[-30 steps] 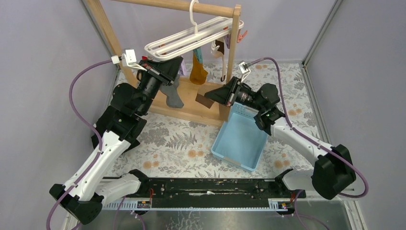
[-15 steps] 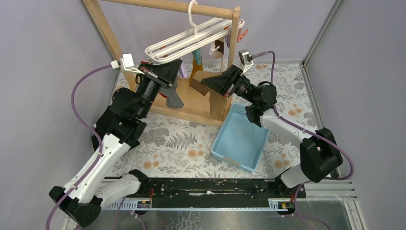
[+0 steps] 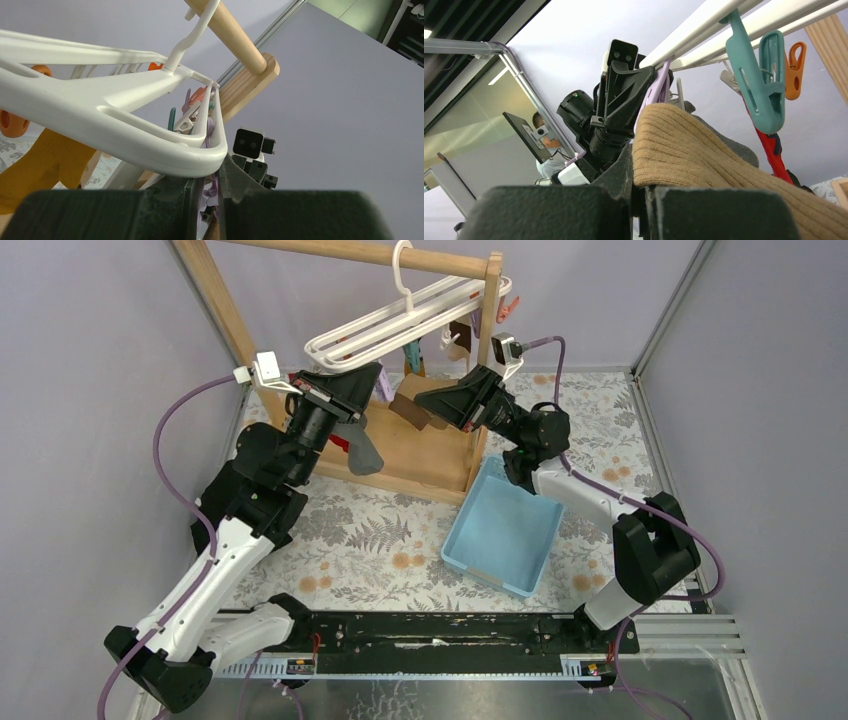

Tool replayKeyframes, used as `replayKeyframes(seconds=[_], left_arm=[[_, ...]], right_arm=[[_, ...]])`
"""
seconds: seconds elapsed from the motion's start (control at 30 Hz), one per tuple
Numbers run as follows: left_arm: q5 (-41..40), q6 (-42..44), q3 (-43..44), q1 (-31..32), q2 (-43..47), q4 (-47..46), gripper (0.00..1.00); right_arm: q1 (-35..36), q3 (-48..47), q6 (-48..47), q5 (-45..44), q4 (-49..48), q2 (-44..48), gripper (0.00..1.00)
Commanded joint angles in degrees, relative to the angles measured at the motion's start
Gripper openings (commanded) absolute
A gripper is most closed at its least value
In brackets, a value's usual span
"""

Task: Clip the socks to the hanger

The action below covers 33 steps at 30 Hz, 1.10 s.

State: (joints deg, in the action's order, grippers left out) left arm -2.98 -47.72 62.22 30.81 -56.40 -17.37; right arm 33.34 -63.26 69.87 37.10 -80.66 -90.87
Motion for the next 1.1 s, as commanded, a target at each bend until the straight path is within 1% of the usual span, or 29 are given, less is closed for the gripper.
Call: replayKeyframes(seconds=[0.0, 0.43, 0.6, 1.07], left_arm=[[6.8, -4.2, -0.8, 0.7, 0.5, -4.1, 0.0], [6.8, -5.5, -2.1, 0.7, -0.5, -9.3, 0.0], [6.7, -5.4, -2.4, 0.7, -0.5, -10.5, 0.0], [6.7, -5.7, -2.5, 0.7, -1.3, -11.6, 0.0]], right_arm=[[0.6, -3.6, 2.3, -0.7, -6.4, -0.4, 0.0], [0.7, -3.8, 11.2, -4.4, -12.7, -5.5, 0.0], [0.7, -4.8, 16.7, -5.9, -17.4, -8.5, 0.0], [1.2, -6.4, 17.2, -6.1, -17.3, -10.7, 0.0]])
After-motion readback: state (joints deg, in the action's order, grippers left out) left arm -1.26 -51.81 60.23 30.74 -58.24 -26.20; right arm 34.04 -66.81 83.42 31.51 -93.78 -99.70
